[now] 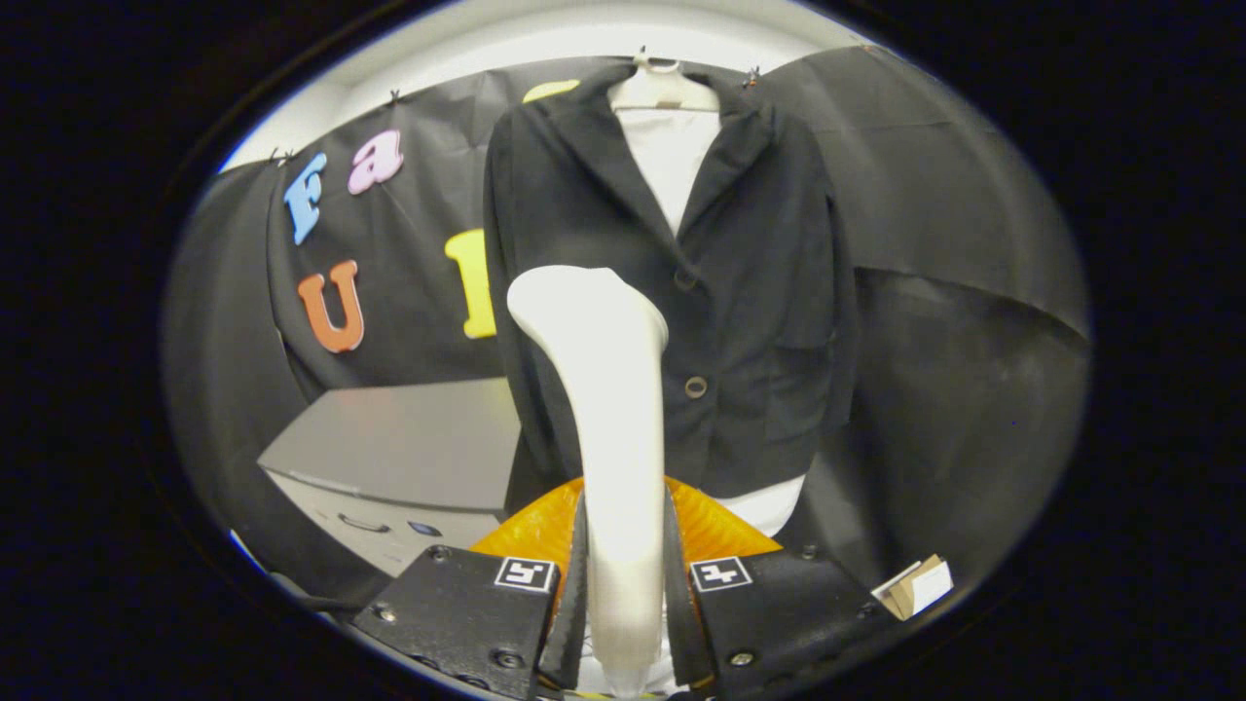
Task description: Iron the clothes twice with a garment steamer, once on the left side and once on the right side.
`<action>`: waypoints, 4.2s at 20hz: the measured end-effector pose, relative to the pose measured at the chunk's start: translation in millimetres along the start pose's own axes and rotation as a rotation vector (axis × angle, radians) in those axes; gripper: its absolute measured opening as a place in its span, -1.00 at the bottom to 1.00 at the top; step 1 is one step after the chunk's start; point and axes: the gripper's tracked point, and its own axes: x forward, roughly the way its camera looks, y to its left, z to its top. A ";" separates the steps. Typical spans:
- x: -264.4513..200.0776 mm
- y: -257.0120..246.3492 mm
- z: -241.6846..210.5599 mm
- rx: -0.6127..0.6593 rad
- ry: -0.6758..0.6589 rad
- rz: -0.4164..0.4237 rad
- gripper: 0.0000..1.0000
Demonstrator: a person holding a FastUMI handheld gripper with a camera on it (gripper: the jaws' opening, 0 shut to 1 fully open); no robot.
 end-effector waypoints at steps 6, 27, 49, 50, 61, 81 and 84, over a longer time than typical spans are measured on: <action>-36.2 -22.3 92.6 0.037 -0.166 0.016 -0.25; 29.4 -131.8 224.5 0.148 -0.274 -0.234 -0.25; 75.6 -109.0 106.3 0.053 -0.095 -0.283 -0.25; 77.6 -109.6 99.4 0.051 -0.087 -0.283 -0.25; 94.5 -107.0 34.1 0.017 0.001 -0.297 -0.25; 112.9 -122.2 -63.0 0.025 0.155 -0.331 -0.25; 115.4 -124.9 -75.3 0.018 0.175 -0.329 -0.25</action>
